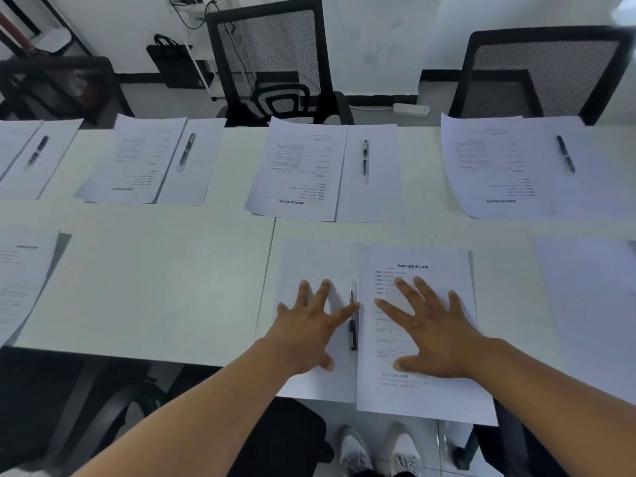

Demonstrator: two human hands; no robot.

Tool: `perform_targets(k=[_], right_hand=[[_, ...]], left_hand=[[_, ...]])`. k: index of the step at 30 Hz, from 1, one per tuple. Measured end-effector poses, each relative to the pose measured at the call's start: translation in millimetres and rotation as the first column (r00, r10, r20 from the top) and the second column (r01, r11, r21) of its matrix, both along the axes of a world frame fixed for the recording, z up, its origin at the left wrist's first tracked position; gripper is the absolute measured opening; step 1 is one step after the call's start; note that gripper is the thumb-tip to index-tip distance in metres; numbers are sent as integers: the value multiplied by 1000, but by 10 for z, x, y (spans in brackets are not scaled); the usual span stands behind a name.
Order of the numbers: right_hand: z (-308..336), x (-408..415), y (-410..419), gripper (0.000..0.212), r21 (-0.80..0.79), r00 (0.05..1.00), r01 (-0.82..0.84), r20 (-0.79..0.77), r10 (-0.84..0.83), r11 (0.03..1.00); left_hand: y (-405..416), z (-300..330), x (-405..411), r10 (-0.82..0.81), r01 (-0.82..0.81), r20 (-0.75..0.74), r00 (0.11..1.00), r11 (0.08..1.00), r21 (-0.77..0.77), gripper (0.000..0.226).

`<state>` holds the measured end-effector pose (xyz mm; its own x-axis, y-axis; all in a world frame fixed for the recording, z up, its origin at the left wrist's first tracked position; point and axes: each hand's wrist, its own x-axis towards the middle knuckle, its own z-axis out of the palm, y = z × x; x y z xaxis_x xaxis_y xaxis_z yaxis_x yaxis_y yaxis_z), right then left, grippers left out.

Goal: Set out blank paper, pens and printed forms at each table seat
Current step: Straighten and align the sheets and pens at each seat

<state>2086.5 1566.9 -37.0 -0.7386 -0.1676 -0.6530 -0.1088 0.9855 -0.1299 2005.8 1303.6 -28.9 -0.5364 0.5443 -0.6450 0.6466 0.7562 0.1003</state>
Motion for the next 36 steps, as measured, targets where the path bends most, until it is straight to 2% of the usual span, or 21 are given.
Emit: perform_targets(k=[8, 36], right_hand=[[31, 22, 67, 106, 26, 1000, -4, 8, 4, 1000], [42, -56, 41, 109, 19, 998, 40, 37, -41, 999]], left_hand=[[-36, 14, -6, -6, 6, 0, 1000, 1000, -4, 123], [-63, 23, -39, 29, -30, 30, 999, 999, 26, 123]])
